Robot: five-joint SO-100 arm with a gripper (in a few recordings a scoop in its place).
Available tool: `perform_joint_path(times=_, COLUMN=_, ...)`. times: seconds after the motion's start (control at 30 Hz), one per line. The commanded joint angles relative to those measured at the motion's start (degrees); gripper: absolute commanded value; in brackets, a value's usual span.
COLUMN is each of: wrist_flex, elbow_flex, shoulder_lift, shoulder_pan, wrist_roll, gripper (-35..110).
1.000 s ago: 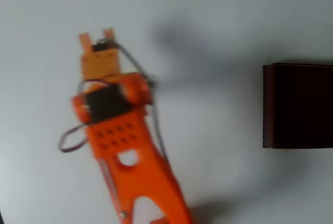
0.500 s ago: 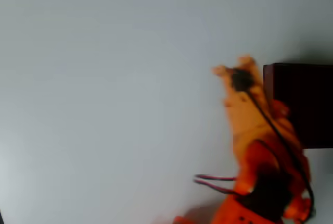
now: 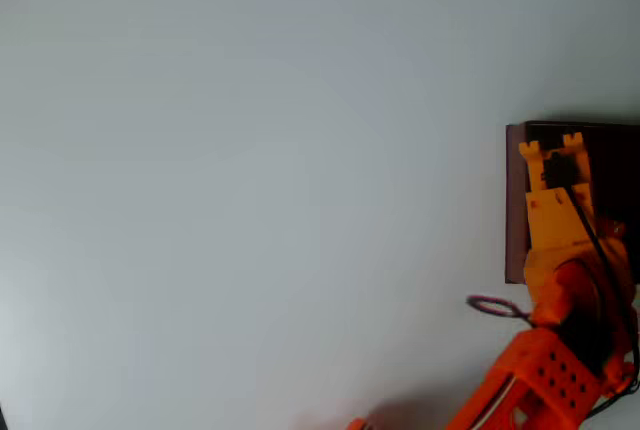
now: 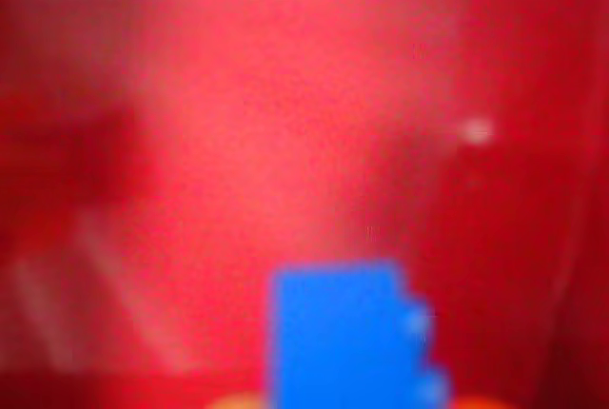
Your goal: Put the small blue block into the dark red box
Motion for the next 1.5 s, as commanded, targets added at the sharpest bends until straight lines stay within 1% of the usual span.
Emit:
perform_joint_path(times=0.0, wrist_flex=-3.2, elbow_flex=3.3, shoulder_lift=0.6, shoulder_pan=0.9, wrist_roll=0.0, gripper=13)
perform_joint_path(times=0.07, wrist_flex=-2.0, elbow_flex=4.0, shoulder_lift=2.5, shoulder_pan=-0.1, wrist_roll=-2.3, gripper=19)
perform_joint_path(times=0.17, wrist_flex=3.8, elbow_flex=4.7, shoulder_lift=10.3, shoulder_pan=-1.5, wrist_roll=-3.5, gripper=20)
perform_joint_path(times=0.37, wrist_flex=17.6, elbow_flex=10.2, shoulder_lift=37.5, shoulder_pan=-7.8, wrist_roll=-8.3, gripper=21)
perform_joint_path(times=0.5, wrist_flex=23.7, elbow_flex=18.4, shoulder_lift=62.3, shoulder_pan=-17.5, wrist_roll=-12.0, gripper=22)
perform_joint_path(times=0.6, wrist_flex=28.6, elbow_flex=25.8, shoulder_lift=80.7, shoulder_pan=-26.9, wrist_roll=-12.5, gripper=16)
perform_joint_path(times=0.67, wrist_flex=31.1, elbow_flex=30.4, shoulder_lift=89.2, shoulder_pan=-34.2, wrist_roll=-13.5, gripper=12)
perform_joint_path(times=0.73, wrist_flex=31.8, elbow_flex=33.3, shoulder_lift=89.6, shoulder_pan=-41.5, wrist_roll=-14.7, gripper=5)
perform_joint_path(times=0.87, wrist_flex=31.9, elbow_flex=38.8, shoulder_lift=90.2, shoulder_pan=-55.2, wrist_roll=-17.7, gripper=0)
perform_joint_path(times=1.1, wrist_flex=35.4, elbow_flex=45.7, shoulder_lift=90.1, shoulder_pan=-70.5, wrist_roll=-25.4, gripper=0)
perform_joint_path(times=1.2, wrist_flex=35.2, elbow_flex=49.6, shoulder_lift=90.2, shoulder_pan=-74.1, wrist_roll=-28.6, gripper=0)
perform_joint_path(times=1.47, wrist_flex=35.2, elbow_flex=53.2, shoulder_lift=90.6, shoulder_pan=-79.3, wrist_roll=-28.6, gripper=0)
